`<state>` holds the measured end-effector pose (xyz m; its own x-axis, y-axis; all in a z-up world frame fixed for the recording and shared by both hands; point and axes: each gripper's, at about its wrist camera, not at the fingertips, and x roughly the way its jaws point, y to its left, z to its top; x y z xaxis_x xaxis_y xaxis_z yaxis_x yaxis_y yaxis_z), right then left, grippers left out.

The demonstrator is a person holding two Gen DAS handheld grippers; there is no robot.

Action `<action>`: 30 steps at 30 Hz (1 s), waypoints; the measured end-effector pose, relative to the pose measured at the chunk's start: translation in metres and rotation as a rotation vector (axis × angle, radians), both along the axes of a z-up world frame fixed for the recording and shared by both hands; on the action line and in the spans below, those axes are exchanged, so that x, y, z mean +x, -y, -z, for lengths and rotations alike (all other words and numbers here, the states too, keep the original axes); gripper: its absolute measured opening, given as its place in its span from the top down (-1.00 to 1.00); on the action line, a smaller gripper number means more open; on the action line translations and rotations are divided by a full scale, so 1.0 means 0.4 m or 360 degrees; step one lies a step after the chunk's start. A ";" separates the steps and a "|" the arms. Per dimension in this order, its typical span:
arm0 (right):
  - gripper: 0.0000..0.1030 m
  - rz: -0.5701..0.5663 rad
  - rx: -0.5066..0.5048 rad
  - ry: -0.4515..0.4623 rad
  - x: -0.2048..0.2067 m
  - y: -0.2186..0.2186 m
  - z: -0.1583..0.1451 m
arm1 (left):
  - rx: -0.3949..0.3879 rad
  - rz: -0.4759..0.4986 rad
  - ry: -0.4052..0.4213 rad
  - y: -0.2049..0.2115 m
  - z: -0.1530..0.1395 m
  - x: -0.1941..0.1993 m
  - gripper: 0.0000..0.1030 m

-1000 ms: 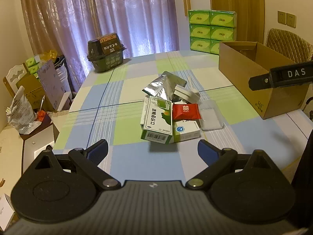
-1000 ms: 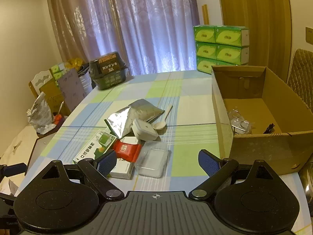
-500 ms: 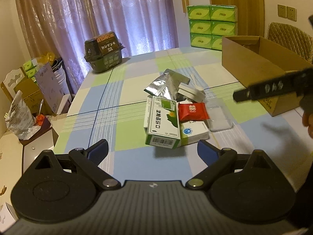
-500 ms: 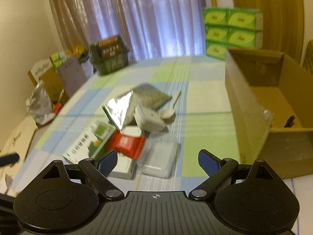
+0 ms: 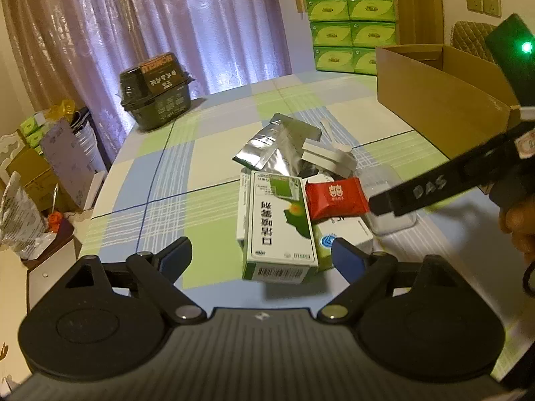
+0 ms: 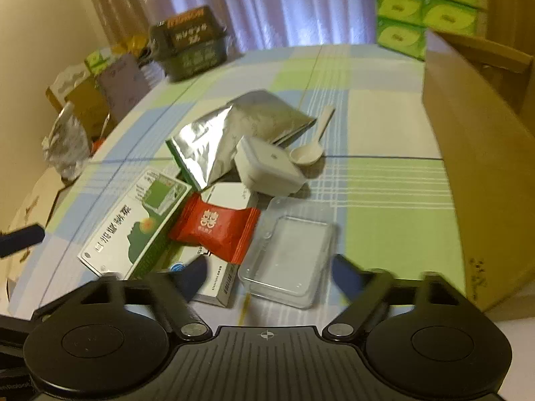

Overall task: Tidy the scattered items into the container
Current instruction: 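Grasp the clear plastic container with the right gripper while the left gripper grasps the green-white medicine box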

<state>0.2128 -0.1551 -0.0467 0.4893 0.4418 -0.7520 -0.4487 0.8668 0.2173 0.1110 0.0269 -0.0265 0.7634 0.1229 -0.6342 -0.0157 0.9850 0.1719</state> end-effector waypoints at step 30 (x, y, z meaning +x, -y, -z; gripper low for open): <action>-0.21 0.0106 -0.0226 -0.0064 0.017 0.042 0.040 | 0.0244 0.0107 -0.0172 0.044 0.085 0.162 -0.06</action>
